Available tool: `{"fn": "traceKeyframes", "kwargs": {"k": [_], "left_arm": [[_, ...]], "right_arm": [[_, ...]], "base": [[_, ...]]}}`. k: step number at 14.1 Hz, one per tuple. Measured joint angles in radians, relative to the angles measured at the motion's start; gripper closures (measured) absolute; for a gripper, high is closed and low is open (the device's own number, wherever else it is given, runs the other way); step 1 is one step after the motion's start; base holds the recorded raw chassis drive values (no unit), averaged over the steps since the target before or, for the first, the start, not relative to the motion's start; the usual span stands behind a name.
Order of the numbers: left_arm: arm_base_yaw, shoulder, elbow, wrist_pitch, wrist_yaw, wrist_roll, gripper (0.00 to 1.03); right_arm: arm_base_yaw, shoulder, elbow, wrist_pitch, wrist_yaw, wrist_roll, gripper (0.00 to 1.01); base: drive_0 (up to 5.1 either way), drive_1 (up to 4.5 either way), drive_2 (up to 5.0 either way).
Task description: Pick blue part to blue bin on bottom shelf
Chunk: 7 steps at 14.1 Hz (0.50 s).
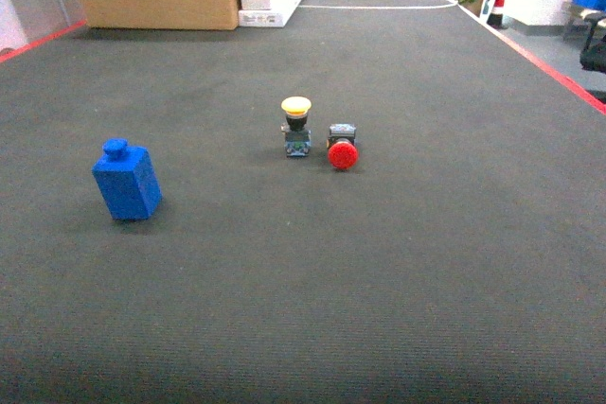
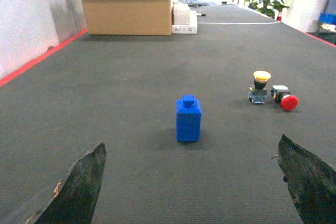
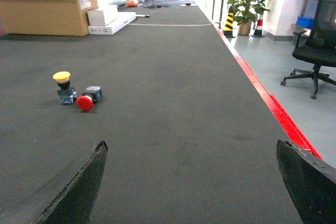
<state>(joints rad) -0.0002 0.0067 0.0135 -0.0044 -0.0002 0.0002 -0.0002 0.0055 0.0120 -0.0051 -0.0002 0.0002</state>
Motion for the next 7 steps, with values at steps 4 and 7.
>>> {"fn": "traceKeyframes", "kwargs": {"k": [4,7], "left_arm": [[0.0,0.0,0.0,0.0,0.0,0.0,0.05],[-0.128,0.179,0.029,-0.027,-0.239,-0.014,0.05]], "right_arm": [[0.0,0.0,0.0,0.0,0.0,0.0,0.03],[0.0,0.0,0.0,0.0,0.0,0.0,0.03]], "base": [[0.0,0.0,0.0],[0.0,0.0,0.0]]}}
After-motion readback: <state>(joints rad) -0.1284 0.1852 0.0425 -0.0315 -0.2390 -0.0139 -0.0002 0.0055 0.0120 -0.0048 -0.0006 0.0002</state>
